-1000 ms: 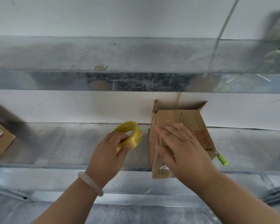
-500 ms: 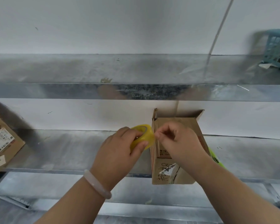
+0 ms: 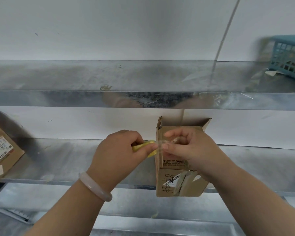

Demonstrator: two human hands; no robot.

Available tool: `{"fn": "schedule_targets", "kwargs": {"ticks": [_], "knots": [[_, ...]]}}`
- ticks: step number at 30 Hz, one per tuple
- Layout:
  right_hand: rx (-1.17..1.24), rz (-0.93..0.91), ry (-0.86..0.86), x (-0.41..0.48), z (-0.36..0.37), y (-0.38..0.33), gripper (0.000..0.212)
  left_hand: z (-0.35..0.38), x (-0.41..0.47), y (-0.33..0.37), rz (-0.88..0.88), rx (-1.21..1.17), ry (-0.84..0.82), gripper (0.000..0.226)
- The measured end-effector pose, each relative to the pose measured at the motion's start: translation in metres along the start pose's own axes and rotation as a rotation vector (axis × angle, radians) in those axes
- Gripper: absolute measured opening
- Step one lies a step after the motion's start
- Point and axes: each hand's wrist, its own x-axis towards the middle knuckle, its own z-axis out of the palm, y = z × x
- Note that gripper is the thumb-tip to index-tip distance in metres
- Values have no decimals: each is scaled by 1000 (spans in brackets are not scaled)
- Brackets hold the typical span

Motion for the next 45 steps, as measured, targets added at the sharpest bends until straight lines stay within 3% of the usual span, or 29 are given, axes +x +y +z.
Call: {"fn": "schedule_targets", "kwargs": {"ticks": [3,7,9,12,16,20,22,27,35,45], "knots": [[-285,-61,44,1,-3,-5,2,-2,0,-7,-32,-159,-73,57],[-98,-34,84,1,-9,-6,7,-10,-2,-25,-32,-631,-211,50],[-32,-15,68,-2,-10,-7,10,-14,-5,-31,-11,-737,-284,39],[87,-18,70,-9,-16,-8,12,-10,-10,-32,-22,-592,-209,35],[78,-12,113,-18,-30,-2,10,-2,-14,-31,29,-134,-57,43],[102,-24,260,-25,-55,13,13,1,-20,-39,46,-416,-116,48],[94,4,285,-30,-66,21,12,4,-24,-44,48,-443,-128,55],[118,76,377,-40,-92,45,11,21,-22,-41,133,155,-26,71],[80,164,383,-35,-108,82,12,53,-22,-38,148,273,-68,67],[61,144,388,-30,-111,103,11,66,-21,-44,183,320,-63,59]]}}
